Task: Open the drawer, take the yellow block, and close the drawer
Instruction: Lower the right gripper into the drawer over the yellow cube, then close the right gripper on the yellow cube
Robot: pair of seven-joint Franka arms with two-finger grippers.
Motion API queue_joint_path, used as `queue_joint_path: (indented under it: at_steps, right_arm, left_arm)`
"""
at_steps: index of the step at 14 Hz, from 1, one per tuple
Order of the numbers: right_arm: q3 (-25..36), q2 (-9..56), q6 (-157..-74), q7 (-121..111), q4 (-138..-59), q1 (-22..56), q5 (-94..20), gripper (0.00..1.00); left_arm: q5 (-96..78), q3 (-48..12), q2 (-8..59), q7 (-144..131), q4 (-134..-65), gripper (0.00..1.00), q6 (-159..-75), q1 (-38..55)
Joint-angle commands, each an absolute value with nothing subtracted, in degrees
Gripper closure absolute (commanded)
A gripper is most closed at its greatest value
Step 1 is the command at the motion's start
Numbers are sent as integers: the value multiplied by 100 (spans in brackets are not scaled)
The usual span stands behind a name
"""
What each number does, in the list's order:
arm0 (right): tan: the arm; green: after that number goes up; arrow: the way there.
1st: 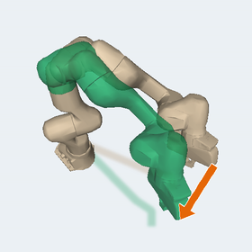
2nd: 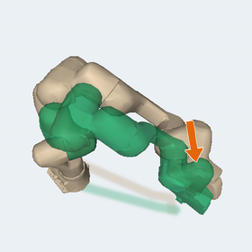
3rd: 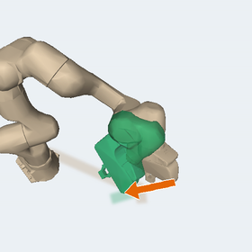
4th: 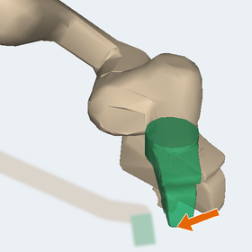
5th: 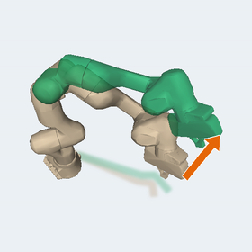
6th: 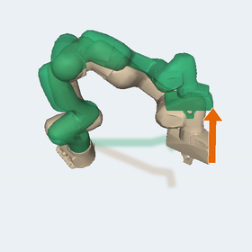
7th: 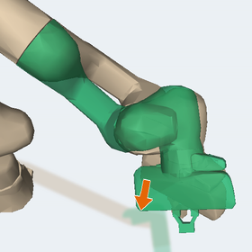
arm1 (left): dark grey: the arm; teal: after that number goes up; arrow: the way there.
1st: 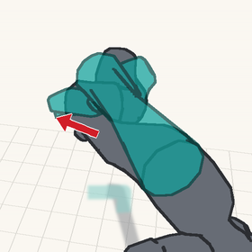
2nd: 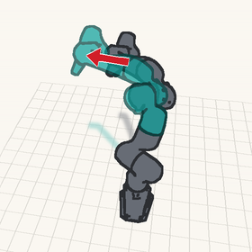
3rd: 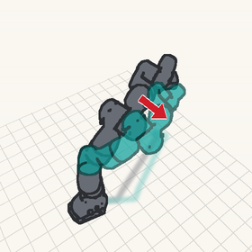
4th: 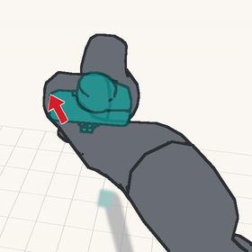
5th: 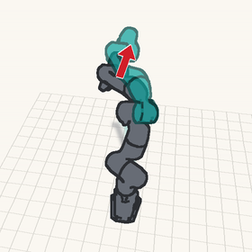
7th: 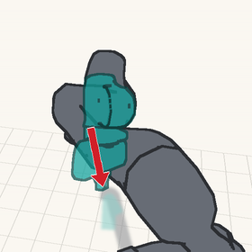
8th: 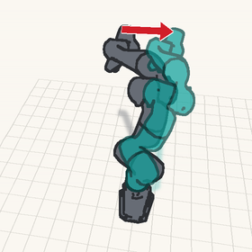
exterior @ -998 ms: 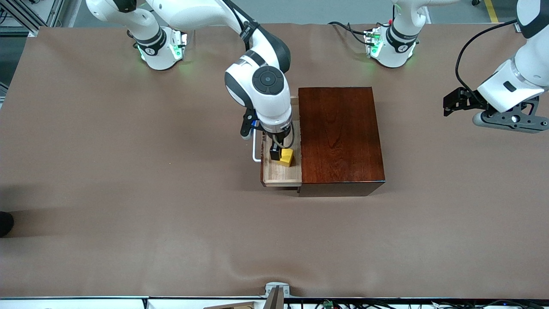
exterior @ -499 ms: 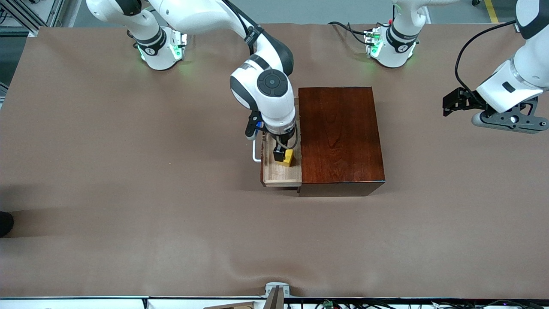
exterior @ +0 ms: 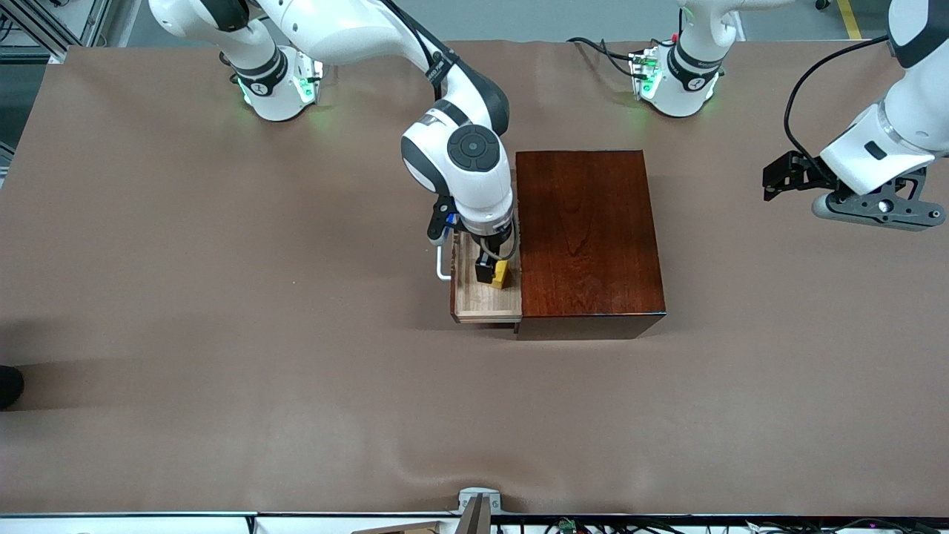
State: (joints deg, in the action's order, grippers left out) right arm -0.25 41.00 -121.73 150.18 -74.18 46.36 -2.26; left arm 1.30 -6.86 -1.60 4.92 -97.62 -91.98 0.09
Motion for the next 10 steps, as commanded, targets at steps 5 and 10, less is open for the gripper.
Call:
queue_joint_path:
  at_steps: [5,10]
  right_arm:
    - [70,4219,-12147,15108,-7172,4694,-193,0]
    - [70,4219,-12164,15091,-7163,4667,-106,0]
  left_arm:
    - [44,-703,-202,492,-9773,0,-9132,0]
    - [44,-694,-193,501,-9782,0,-9132,-35]
